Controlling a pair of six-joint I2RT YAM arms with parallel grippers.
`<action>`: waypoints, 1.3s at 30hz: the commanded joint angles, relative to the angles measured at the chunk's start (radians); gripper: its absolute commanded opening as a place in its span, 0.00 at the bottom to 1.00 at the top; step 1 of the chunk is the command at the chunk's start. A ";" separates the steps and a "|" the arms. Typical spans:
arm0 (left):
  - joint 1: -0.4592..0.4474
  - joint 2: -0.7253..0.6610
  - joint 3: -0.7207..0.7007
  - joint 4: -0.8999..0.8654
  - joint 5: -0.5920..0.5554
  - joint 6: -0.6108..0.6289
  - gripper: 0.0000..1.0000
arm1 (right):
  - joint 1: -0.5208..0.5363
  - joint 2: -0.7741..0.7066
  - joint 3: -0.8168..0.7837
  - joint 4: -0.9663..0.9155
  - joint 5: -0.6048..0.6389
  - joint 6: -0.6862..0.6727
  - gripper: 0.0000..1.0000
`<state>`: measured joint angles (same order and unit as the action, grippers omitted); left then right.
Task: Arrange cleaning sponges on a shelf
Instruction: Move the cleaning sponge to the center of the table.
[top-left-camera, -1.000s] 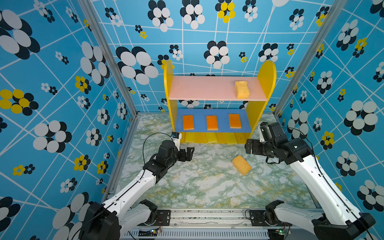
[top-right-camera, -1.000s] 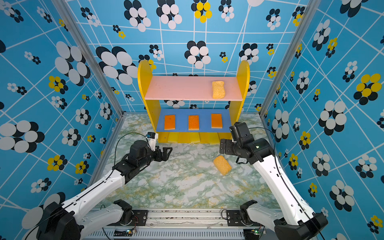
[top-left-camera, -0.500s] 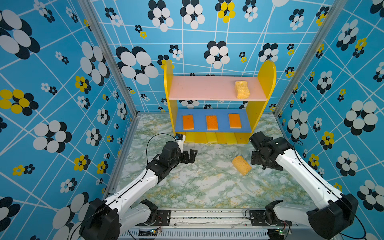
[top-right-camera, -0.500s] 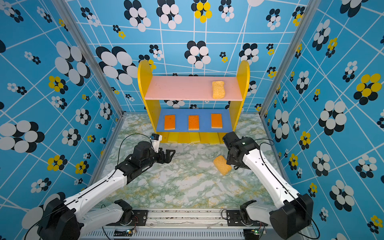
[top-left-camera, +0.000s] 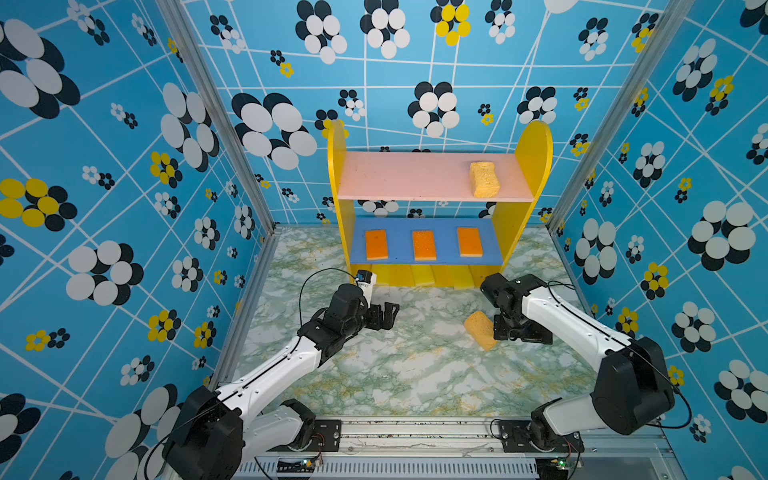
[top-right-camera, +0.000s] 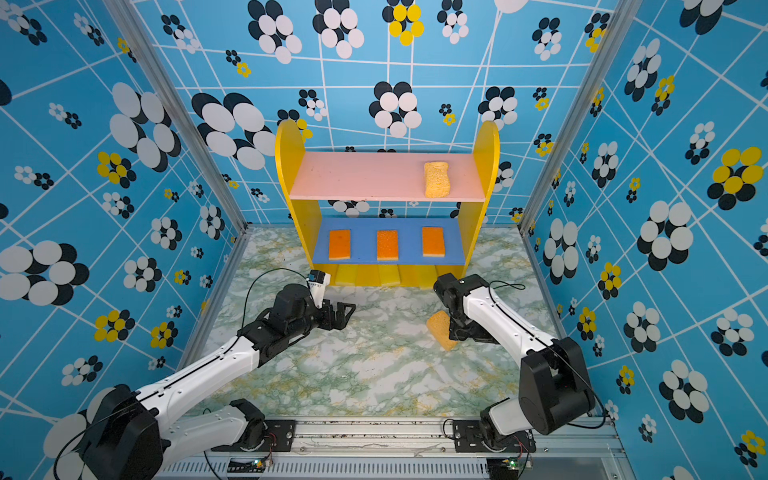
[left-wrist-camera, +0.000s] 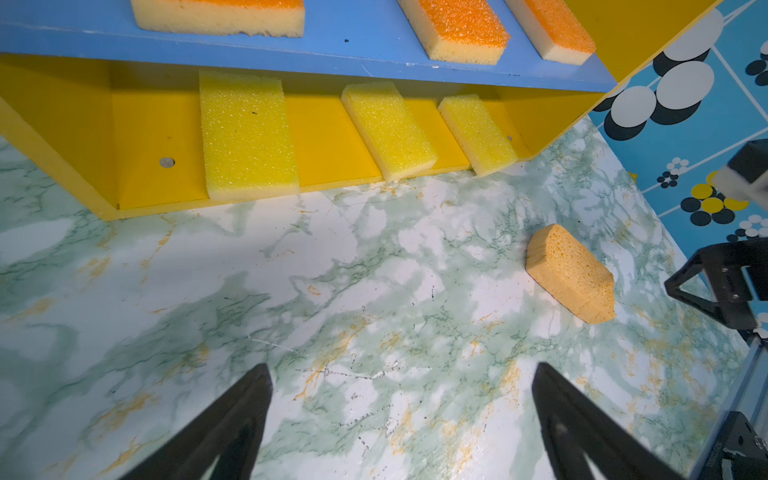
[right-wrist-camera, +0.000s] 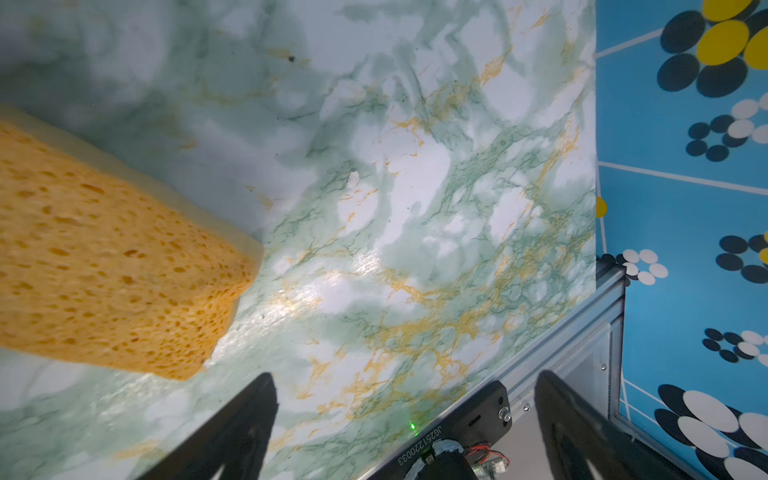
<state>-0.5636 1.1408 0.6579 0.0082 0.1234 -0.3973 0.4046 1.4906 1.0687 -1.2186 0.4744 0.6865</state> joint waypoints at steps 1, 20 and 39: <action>-0.009 -0.009 -0.009 0.032 -0.005 -0.012 0.99 | -0.011 0.038 0.001 0.042 0.033 -0.018 0.99; -0.019 0.028 -0.012 0.049 0.002 -0.021 0.99 | -0.073 0.227 0.044 0.116 0.052 -0.083 0.99; -0.019 0.004 -0.005 0.001 -0.042 -0.008 0.99 | 0.140 0.383 0.220 0.206 -0.182 -0.088 0.99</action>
<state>-0.5770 1.1618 0.6483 0.0261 0.1017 -0.4099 0.5041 1.8359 1.2594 -1.0466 0.3737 0.5907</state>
